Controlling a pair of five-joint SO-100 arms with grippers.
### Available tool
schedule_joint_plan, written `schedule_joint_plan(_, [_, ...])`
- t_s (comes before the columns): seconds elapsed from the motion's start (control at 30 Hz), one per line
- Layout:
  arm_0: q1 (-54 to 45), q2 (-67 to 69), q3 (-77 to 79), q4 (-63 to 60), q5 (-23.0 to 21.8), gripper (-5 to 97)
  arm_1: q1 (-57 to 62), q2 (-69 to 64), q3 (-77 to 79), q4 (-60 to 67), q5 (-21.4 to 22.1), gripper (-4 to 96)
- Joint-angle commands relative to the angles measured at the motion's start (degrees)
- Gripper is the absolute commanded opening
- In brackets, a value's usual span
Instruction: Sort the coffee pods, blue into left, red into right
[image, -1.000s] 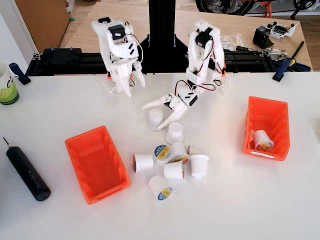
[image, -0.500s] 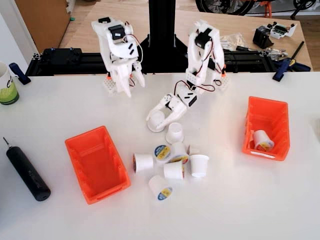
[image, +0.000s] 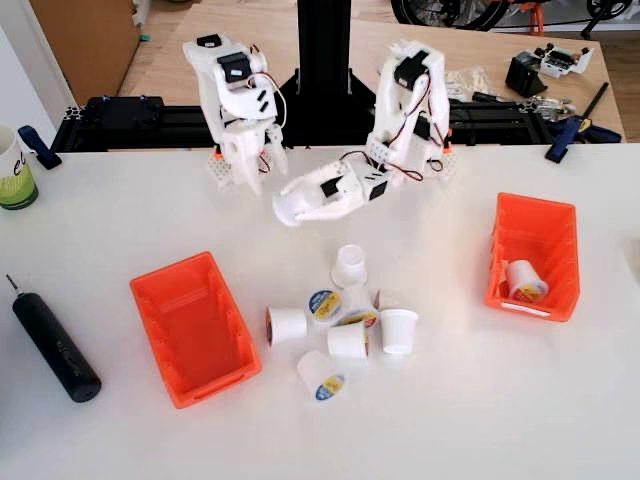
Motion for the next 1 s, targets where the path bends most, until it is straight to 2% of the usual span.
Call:
schedule_joint_plan(0.0, [0.4,0.6,0.4,-1.7,-1.7,27,-1.0,18.4,-6.8,21.7,-12.1,10.9])
schedule_joint_plan(0.1, [0.4,0.6,1.6,-3.1,-3.2,27,-5.8,27.9,-15.8,43.0,-25.0,11.4])
schedule_joint_plan(0.2, [-0.1,0.9,2.5,-4.1,-3.9,27,-10.7,29.8,-27.5,60.9,-36.5,9.8])
schedule_joint_plan(0.37, [-0.4,1.8,2.7,-4.3,-5.8,27,-14.6,29.8,-35.7,73.7,-50.6,8.0])
schedule_joint_plan(0.57, [-0.5,1.8,5.7,-8.5,-7.4,27,-21.4,29.8,-46.1,92.5,-72.7,7.7])
schedule_joint_plan(0.7, [-0.6,1.8,7.6,-10.6,-8.4,27,-23.3,29.8,-51.6,101.1,-83.9,7.4])
schedule_joint_plan(0.8, [-0.8,2.4,7.6,-10.5,-8.5,27,-24.4,29.8,-54.1,105.8,-90.5,7.5])
schedule_joint_plan(0.9, [-1.4,3.7,7.7,-9.8,-8.5,27,-25.7,30.1,-55.8,110.4,-94.0,7.3])
schedule_joint_plan(0.97, [-2.1,4.7,7.8,-9.1,-8.0,27,-26.6,30.8,-55.8,112.4,-94.4,7.2])
